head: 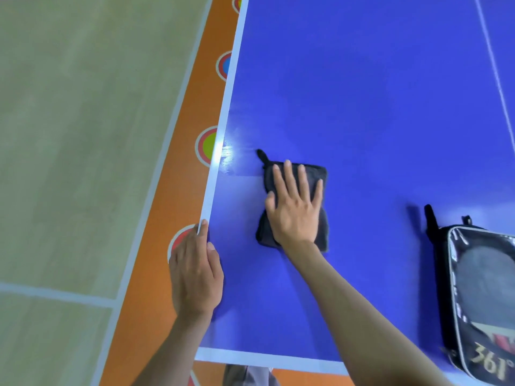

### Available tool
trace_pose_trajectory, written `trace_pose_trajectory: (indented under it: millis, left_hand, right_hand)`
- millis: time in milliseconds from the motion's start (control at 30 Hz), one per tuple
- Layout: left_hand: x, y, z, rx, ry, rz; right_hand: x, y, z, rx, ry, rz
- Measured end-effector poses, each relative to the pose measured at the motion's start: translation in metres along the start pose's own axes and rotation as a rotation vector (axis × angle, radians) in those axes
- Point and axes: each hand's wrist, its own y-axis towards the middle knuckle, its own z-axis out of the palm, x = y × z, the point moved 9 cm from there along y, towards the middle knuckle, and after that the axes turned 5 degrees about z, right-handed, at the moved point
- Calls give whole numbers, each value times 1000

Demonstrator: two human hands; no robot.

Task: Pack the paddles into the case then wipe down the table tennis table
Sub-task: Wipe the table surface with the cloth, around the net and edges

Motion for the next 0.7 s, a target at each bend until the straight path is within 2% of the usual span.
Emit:
trace_pose_trajectory:
  millis: [167, 300, 433, 500, 700]
  left_hand:
    - [9, 2, 1, 15, -46, -86]
    - [12, 4, 1, 17, -84, -110]
    - [9, 0, -3, 12, -62, -134]
    - [5, -1, -5, 11, -62, -128]
    - [-1, -5, -7, -17, -70, -89]
  right_hand:
    - [120, -11, 18, 47, 79, -224]
    - [153, -17, 26, 90, 105, -352]
    - [135, -18, 21, 92, 141, -358]
    - [115, -16, 15, 75, 157, -289]
    - [-14, -21, -11, -33, 126, -14]
